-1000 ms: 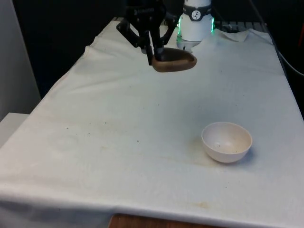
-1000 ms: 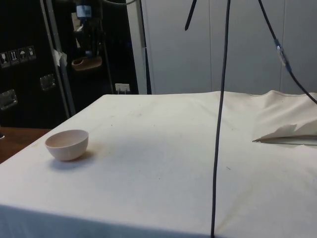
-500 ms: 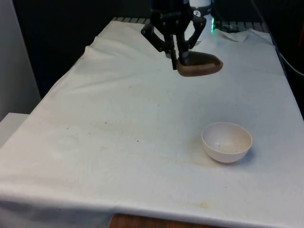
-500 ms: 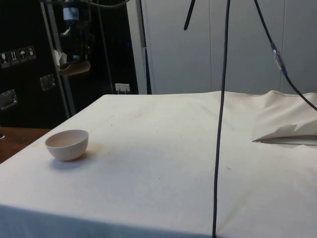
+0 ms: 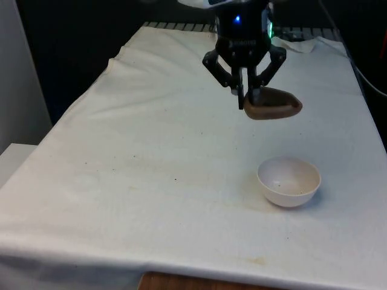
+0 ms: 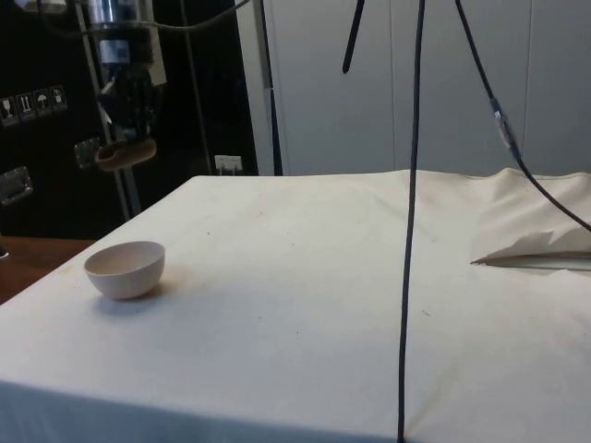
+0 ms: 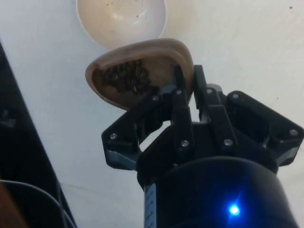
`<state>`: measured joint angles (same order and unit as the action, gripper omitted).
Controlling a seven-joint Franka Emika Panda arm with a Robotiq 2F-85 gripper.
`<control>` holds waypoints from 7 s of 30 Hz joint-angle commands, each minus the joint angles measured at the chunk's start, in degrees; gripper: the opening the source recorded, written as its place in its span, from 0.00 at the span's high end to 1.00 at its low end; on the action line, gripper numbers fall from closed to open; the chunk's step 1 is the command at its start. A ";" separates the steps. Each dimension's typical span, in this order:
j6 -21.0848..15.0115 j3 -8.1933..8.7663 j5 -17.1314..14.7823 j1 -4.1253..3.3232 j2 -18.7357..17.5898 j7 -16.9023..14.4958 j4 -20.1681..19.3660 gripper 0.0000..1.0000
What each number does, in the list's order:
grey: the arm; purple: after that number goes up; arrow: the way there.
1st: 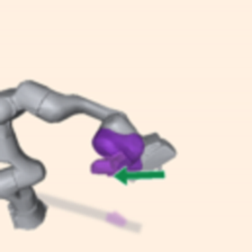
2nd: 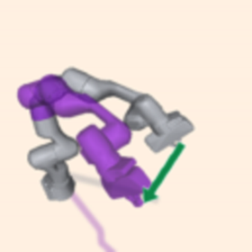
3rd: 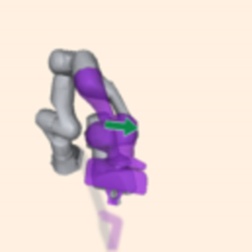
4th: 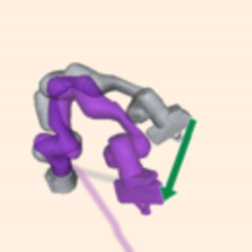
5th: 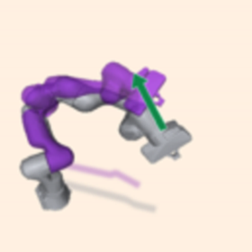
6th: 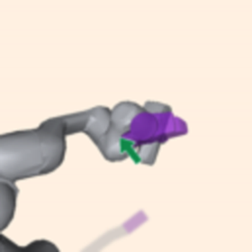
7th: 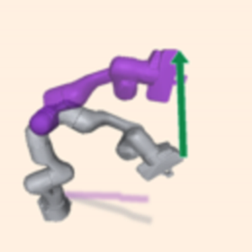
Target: Pour the coffee beans from the cup into the bowl.
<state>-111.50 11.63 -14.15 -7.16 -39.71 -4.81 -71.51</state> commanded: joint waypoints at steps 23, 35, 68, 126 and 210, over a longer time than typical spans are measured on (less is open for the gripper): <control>1.20 -3.15 12.66 -0.97 -3.21 8.14 2.86 0.99; 2.01 -5.33 20.05 -1.20 -3.90 12.38 3.04 0.99; 6.59 -11.52 38.79 -2.18 -7.85 22.46 6.42 0.99; 19.54 -19.71 64.46 -5.33 -17.07 31.74 17.02 0.99; 23.32 -29.22 89.73 -8.02 -21.31 32.54 16.27 0.99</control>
<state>-88.46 -17.65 75.86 -15.13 -60.91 27.96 -55.46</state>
